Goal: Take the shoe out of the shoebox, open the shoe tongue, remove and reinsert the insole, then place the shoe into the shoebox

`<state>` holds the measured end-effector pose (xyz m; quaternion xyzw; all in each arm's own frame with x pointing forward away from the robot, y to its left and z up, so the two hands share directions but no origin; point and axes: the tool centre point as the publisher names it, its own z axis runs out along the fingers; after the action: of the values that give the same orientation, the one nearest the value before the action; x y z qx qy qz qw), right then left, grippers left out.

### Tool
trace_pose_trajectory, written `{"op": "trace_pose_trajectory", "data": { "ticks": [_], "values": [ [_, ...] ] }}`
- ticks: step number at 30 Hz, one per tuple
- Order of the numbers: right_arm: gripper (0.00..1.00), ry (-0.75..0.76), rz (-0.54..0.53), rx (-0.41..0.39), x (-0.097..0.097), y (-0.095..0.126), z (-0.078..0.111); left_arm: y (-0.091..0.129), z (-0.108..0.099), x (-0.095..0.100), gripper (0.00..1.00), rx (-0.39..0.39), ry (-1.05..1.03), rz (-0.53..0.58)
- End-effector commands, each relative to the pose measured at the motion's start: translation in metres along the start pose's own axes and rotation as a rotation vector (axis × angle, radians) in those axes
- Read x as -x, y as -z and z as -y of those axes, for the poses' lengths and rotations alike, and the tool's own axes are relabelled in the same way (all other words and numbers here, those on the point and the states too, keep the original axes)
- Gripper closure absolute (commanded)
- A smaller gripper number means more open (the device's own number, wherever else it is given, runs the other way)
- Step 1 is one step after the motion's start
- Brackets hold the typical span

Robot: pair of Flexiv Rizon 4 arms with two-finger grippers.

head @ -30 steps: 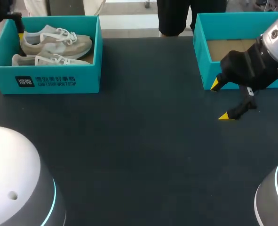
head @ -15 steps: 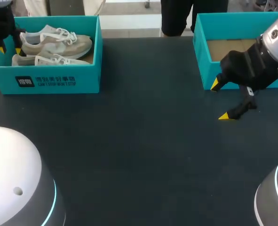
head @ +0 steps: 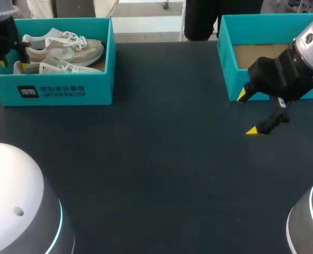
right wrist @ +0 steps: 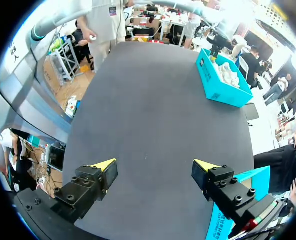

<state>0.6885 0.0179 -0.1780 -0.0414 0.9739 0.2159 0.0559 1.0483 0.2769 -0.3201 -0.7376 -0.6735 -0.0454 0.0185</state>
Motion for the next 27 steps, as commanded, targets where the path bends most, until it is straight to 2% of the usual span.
{"op": "trace_pose_trajectory", "data": {
  "ticks": [1,14,22,27],
  "values": [
    [0.00,-0.001,-0.004,-0.003,0.002,-0.002,-0.001,-0.017,0.006,0.003,0.33,0.016,0.001,0.000],
    [0.00,-0.001,-0.004,-0.003,0.002,-0.002,-0.001,-0.043,0.004,0.002,0.31,0.026,0.010,0.018],
    [0.00,-0.001,-0.004,-0.003,0.002,-0.002,-0.001,-0.058,0.001,0.000,0.36,0.031,0.019,0.003],
    [0.00,-0.001,-0.004,-0.003,0.002,-0.002,-0.001,-0.064,-0.002,-0.001,0.52,0.023,0.020,-0.013]
  ]
}}
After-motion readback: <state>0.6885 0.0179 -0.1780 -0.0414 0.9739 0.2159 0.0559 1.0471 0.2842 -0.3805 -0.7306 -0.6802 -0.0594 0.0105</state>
